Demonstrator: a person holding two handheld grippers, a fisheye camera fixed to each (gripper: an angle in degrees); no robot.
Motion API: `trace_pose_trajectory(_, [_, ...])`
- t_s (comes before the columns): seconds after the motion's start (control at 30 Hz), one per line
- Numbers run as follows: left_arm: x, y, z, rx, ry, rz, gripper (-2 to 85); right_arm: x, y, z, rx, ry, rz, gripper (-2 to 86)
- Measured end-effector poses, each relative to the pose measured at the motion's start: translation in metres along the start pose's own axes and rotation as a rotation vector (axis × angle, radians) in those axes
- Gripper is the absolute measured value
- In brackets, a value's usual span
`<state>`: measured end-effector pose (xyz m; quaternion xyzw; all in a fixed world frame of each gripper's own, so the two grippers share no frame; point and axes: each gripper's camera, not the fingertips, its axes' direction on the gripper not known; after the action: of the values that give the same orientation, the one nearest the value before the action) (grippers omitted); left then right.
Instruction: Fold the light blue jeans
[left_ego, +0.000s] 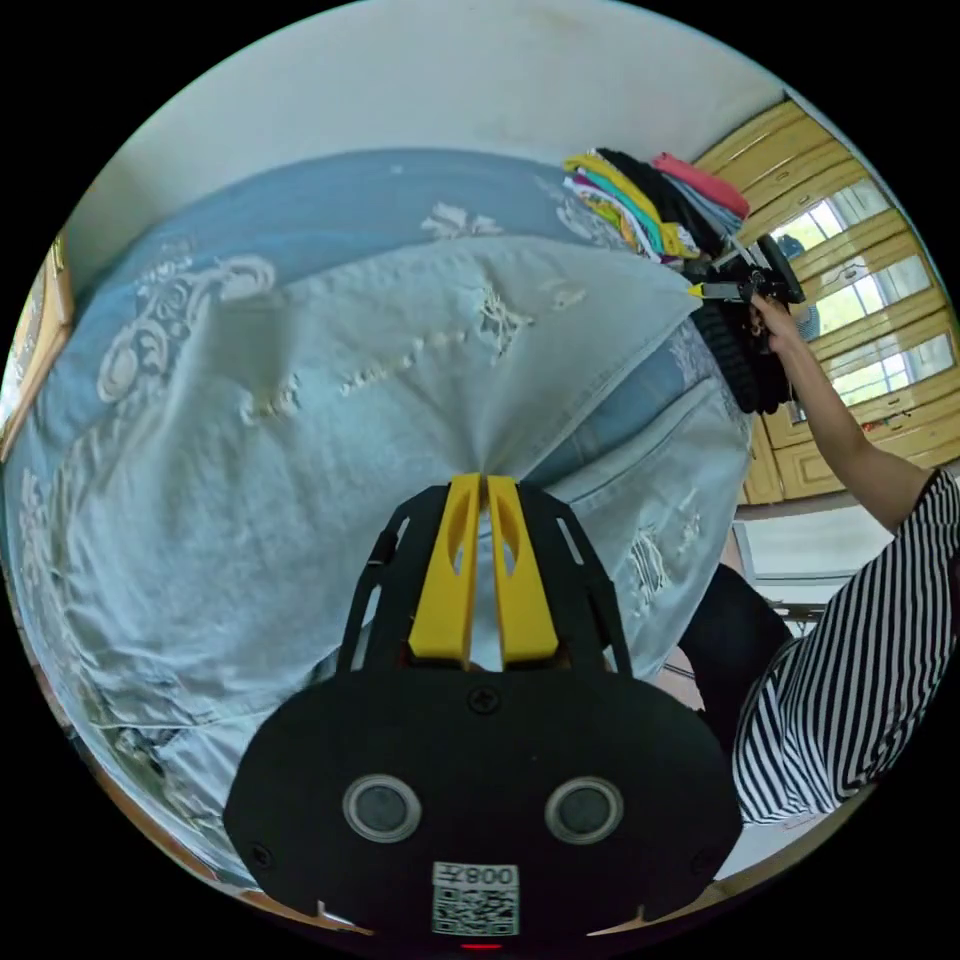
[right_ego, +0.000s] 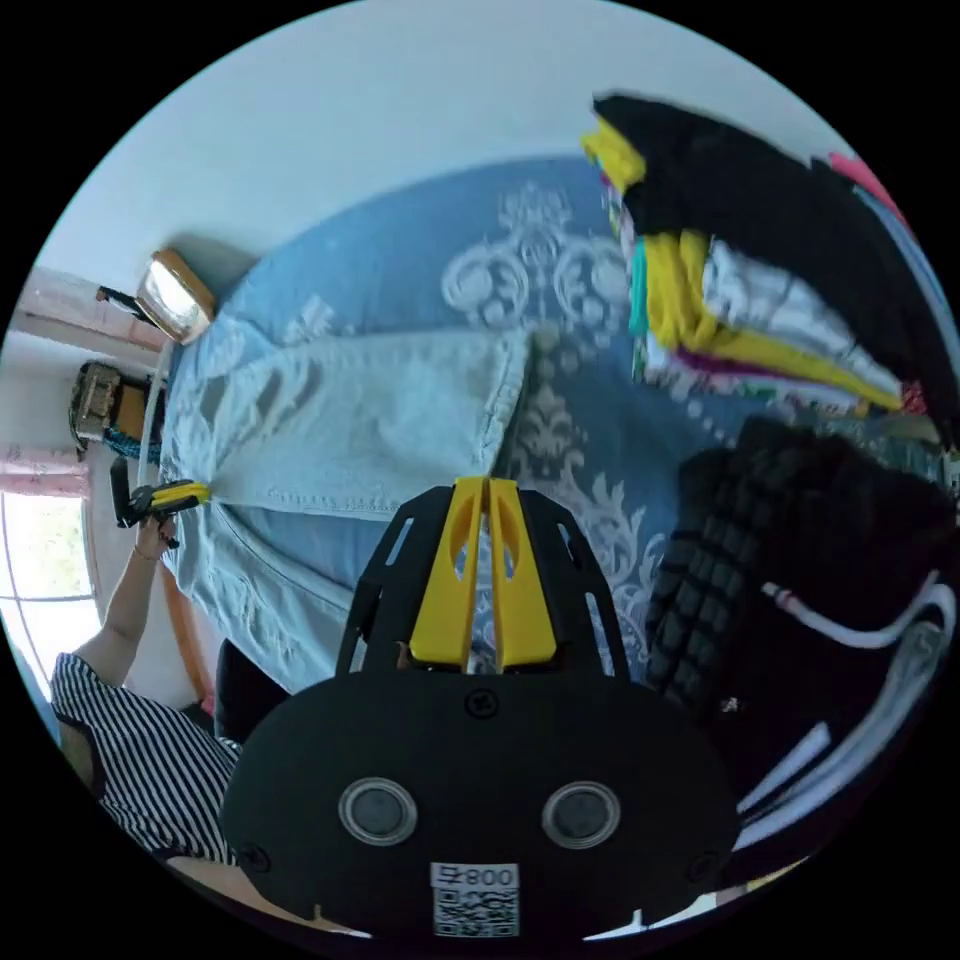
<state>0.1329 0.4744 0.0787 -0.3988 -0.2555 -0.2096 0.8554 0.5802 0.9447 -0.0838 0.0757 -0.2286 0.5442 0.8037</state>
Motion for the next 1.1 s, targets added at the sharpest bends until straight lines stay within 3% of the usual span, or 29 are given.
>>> trace_pose_trajectory(0.07, [-0.01,0.006,0.015,-0.016,0.066,-0.057,2.4,0.01,0.002,0.011,-0.003,0.001,0.094,2.4])
trace_pose_trajectory(0.23, [-0.014,0.014,0.013,0.026,0.117,-0.041,3.0,-0.005,-0.017,-0.013,0.234,0.072,0.08,8.0])
trace_pose_trajectory(0.5, [-0.008,0.019,0.039,0.037,0.133,-0.036,3.4,-0.015,-0.102,0.016,0.138,0.122,0.153,7.4])
trace_pose_trajectory(0.83, [0.001,0.03,0.05,0.141,0.224,-0.033,2.0,-0.048,-0.104,-0.071,0.229,0.249,-0.039,3.0])
trace_pose_trajectory(1.0, [0.014,0.027,0.066,0.12,0.216,-0.01,2.5,-0.038,-0.122,-0.041,0.04,0.304,0.006,4.4])
trace_pose_trajectory(1.1, [0.024,0.033,0.068,0.138,0.232,-0.004,3.8,-0.039,-0.11,-0.036,0.107,0.317,0.022,5.5])
